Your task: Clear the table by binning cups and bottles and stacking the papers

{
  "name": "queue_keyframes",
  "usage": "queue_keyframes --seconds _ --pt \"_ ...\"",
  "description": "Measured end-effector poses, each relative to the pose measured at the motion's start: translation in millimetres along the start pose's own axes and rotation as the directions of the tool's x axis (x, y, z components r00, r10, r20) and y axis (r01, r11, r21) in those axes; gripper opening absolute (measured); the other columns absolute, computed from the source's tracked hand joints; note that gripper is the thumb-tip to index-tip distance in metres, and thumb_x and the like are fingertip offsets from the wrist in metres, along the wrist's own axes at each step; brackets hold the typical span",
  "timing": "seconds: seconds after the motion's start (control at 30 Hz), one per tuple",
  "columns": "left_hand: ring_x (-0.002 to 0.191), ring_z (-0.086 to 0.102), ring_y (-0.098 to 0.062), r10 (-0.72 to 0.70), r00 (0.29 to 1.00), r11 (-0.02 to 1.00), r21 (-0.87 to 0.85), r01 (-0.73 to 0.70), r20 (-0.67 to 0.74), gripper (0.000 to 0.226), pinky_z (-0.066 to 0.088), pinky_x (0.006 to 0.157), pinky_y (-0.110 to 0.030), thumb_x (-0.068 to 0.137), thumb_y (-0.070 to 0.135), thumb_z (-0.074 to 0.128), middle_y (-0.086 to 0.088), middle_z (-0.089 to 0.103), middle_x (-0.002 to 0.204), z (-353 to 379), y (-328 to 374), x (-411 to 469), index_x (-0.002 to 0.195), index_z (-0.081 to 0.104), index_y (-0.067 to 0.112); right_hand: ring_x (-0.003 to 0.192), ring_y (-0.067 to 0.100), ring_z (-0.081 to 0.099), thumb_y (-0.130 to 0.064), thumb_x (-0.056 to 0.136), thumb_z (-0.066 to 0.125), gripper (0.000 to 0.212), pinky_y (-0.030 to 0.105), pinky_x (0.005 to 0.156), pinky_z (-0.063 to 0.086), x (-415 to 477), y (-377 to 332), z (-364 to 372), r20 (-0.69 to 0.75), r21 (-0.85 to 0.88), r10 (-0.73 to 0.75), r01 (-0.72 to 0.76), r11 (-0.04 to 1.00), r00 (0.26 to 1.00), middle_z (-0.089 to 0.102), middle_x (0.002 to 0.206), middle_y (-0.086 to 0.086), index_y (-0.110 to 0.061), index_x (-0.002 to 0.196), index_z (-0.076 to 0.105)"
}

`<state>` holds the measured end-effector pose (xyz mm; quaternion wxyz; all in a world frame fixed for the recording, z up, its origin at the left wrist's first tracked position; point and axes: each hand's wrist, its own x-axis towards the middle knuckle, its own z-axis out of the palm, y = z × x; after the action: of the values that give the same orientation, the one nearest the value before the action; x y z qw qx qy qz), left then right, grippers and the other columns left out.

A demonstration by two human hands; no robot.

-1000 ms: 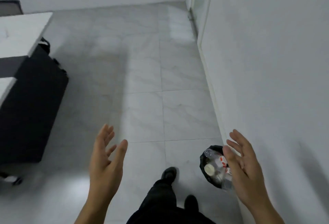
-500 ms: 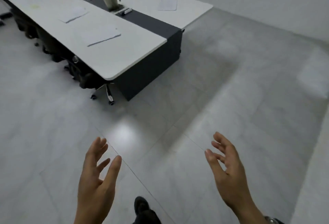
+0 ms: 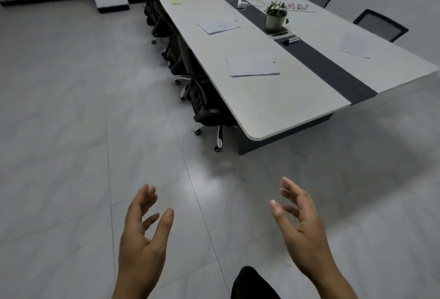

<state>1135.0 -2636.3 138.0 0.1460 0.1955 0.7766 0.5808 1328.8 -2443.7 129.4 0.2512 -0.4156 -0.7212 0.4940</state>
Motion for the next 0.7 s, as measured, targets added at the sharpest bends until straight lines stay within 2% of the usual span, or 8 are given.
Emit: queue_keyframes --seconds 0.17,0.27,0.37,0.5,0.7 --pt "0.125 0.05 0.004 -0.038 0.999 0.999 0.036 0.038 -0.001 0.062 0.044 0.092 -0.02 0.09 0.015 0.063 0.017 0.052 0.139 19 -25 119 0.145 0.039 0.03 0.12 -0.004 0.052 -0.052 0.083 0.059 0.05 0.029 0.096 0.047 105 14 57 -0.025 0.044 0.035 -0.034 0.998 0.999 0.052 0.129 -0.026 -0.05 0.132 0.048" --pt "0.125 0.049 0.005 -0.052 0.999 0.995 0.085 0.053 -0.009 0.06 0.043 0.092 -0.019 0.091 0.02 0.063 0.018 0.05 0.139 29 -23 205 0.143 0.038 0.034 0.115 -0.007 0.053 -0.055 0.082 0.058 0.051 0.034 0.096 0.051 189 8 98 -0.003 0.054 0.048 -0.048 0.997 0.999 0.052 0.126 -0.028 -0.05 0.132 0.048" --pt "0.125 0.051 0.001 -0.068 0.996 0.995 0.073 0.073 -0.058 0.059 0.045 0.095 -0.024 0.088 0.028 0.063 0.018 0.051 0.138 20 1 286 0.142 0.04 0.034 0.116 -0.008 0.052 -0.054 0.083 0.06 0.054 0.03 0.096 0.05 277 -33 138 0.063 0.084 0.022 -0.027 0.996 0.998 0.052 0.128 -0.025 -0.046 0.135 0.047" --pt "0.127 0.05 0.001 -0.041 0.984 0.998 0.038 0.048 -0.171 0.066 0.044 0.094 -0.024 0.082 0.036 0.06 0.018 0.052 0.138 -6 25 388 0.144 0.039 0.032 0.123 -0.006 0.05 -0.047 0.089 0.059 0.054 0.024 0.099 0.046 391 -103 202 0.204 0.077 -0.085 0.071 0.994 0.975 0.05 0.132 -0.026 -0.042 0.14 0.044" --pt "0.128 0.05 0.0 -0.112 0.936 0.993 -0.073 0.093 -0.335 0.067 0.044 0.097 -0.029 0.082 0.03 0.062 0.017 0.053 0.138 -47 -4 519 0.145 0.04 0.03 0.123 -0.009 0.048 -0.051 0.087 0.058 0.061 0.024 0.101 0.046 525 -159 327 0.382 0.043 -0.155 0.15 0.988 0.911 0.048 0.136 -0.025 -0.036 0.144 0.042"
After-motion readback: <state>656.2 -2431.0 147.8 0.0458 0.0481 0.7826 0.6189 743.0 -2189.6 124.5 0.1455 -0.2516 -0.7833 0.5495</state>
